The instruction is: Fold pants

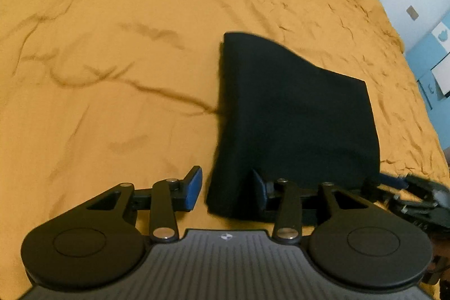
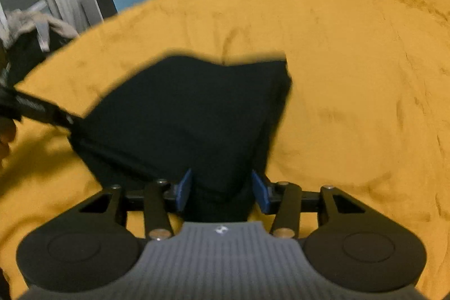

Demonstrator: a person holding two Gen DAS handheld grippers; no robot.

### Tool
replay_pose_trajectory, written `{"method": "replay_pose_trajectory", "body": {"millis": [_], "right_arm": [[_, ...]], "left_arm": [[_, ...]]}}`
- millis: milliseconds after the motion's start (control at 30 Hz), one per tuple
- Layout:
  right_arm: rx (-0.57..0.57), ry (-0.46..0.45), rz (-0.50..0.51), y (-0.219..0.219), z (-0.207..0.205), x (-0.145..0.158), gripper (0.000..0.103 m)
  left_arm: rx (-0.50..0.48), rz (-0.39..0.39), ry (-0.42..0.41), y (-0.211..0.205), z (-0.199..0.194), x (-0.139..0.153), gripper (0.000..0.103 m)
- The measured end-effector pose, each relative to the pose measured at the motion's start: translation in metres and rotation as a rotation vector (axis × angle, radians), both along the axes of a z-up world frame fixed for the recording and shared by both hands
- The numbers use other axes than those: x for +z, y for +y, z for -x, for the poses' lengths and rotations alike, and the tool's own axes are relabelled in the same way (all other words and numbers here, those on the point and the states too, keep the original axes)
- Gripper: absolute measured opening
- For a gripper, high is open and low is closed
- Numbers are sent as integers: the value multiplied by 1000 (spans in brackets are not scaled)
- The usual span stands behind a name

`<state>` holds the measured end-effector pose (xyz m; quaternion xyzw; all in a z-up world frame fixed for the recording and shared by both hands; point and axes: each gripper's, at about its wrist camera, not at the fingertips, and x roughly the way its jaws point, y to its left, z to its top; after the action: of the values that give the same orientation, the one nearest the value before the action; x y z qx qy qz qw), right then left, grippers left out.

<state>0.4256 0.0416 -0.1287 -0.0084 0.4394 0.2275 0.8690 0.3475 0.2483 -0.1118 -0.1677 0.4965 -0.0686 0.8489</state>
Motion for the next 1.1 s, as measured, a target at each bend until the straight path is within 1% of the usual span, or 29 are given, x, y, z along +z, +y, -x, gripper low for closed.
{"method": "replay_pose_trajectory", "body": {"millis": [33, 100, 200, 300, 333, 400, 467, 533, 600, 633, 667, 700, 767, 833, 967, 1000, 1033, 1100], "right_arm": [[-16, 34, 2, -4, 0, -4, 43], [-36, 20, -33, -14, -1, 0, 41], [-39, -90, -63, -18, -7, 21, 42], [-15, -172, -67, -3, -28, 38, 42], [7, -190, -58, 7, -39, 40, 42], [35, -197, -55, 23, -63, 41, 42], [40, -187, -115, 31, -84, 45, 42], [26, -183, -187, 30, -90, 56, 42], [12, -229, -277, 24, -88, 73, 42], [5, -249, -312, 19, -87, 81, 43], [-1, -260, -325, 17, -89, 83, 43], [-4, -262, -316, 18, -92, 84, 44], [-2, -246, -244, 24, -100, 79, 44], [19, -218, -193, 32, -113, 64, 44], [42, -107, -49, 32, -129, 13, 43], [50, -84, -28, 27, -128, 2, 43], [45, -80, -22, 21, -124, -6, 43], [-14, -79, -27, 2, -109, -7, 43]], "left_arm": [[5, 1, -1, 2, 3, -1, 49], [9, -5, -4, 3, 7, 1, 49], [5, -46, -17, -3, 12, 9, 49], [-13, -115, -14, -16, 9, 11, 49], [-16, -132, -12, -20, 8, 11, 49], [-12, -146, -7, -23, 8, 10, 49], [-3, -138, -2, -22, 8, 9, 49], [4, -128, 2, -20, 9, 9, 49], [-1, -130, 0, -20, 10, 8, 49], [-3, -130, 0, -19, 10, 7, 49], [-2, -127, 3, -19, 9, 6, 49], [1, -124, 7, -18, 7, 5, 49], [8, -123, 11, -19, 7, 5, 49], [9, -130, 9, -20, 8, 6, 49], [16, -116, 15, -18, 9, 7, 49], [16, -113, 15, -17, 9, 7, 49], [17, -110, 14, -17, 10, 8, 49], [18, -117, 16, -18, 11, 9, 49]]}}
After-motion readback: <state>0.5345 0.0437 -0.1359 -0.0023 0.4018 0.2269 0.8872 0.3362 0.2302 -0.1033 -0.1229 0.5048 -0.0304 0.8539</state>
